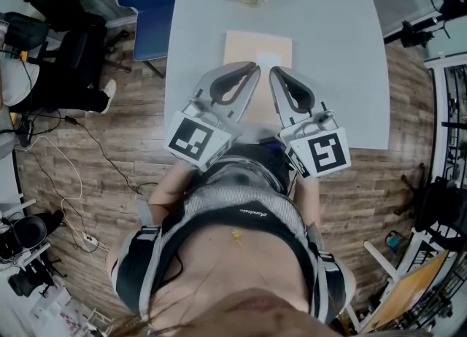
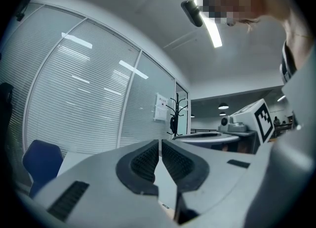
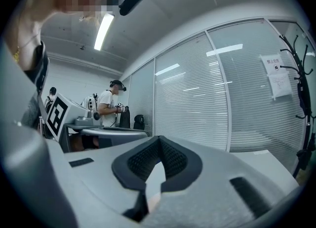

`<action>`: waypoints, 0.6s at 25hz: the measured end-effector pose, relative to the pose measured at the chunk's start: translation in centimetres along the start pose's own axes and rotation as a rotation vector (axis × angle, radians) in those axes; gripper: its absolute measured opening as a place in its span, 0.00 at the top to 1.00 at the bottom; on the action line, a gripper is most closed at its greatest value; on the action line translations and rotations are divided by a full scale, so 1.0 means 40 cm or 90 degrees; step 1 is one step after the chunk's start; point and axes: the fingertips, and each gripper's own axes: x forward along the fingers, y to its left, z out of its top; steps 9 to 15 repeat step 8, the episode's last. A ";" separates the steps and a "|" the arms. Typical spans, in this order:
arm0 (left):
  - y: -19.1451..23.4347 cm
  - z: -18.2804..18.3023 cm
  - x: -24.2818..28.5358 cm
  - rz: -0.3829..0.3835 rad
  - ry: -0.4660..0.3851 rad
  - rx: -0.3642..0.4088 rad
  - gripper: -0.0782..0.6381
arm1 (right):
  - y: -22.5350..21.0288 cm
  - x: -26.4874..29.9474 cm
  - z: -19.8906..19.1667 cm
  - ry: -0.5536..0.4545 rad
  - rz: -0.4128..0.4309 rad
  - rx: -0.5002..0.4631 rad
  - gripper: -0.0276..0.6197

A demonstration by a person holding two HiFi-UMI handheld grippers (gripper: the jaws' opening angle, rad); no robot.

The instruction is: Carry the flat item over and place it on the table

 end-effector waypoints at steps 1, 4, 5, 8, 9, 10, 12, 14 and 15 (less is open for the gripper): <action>-0.001 0.001 0.001 -0.001 0.000 0.000 0.86 | -0.002 -0.001 0.000 0.001 -0.001 0.000 0.95; 0.002 -0.001 0.004 0.000 0.002 -0.001 0.86 | -0.007 0.002 0.000 0.001 -0.001 0.001 0.95; 0.004 -0.002 0.005 0.000 0.003 -0.001 0.86 | -0.008 0.003 0.000 0.000 -0.001 0.001 0.95; 0.007 -0.001 0.009 -0.001 0.001 0.000 0.86 | -0.011 0.007 -0.001 0.001 -0.001 -0.001 0.95; 0.007 -0.001 0.009 -0.001 0.001 0.000 0.86 | -0.011 0.007 -0.001 0.001 -0.001 -0.001 0.95; 0.007 -0.001 0.009 -0.001 0.001 0.000 0.86 | -0.011 0.007 -0.001 0.001 -0.001 -0.001 0.95; 0.007 -0.001 0.009 -0.001 0.001 0.000 0.86 | -0.011 0.007 -0.001 0.001 -0.001 -0.001 0.95; 0.007 -0.001 0.009 -0.001 0.001 0.000 0.86 | -0.011 0.007 -0.001 0.001 -0.001 -0.001 0.95; 0.007 -0.001 0.009 -0.001 0.001 0.000 0.86 | -0.011 0.007 -0.001 0.001 -0.001 -0.001 0.95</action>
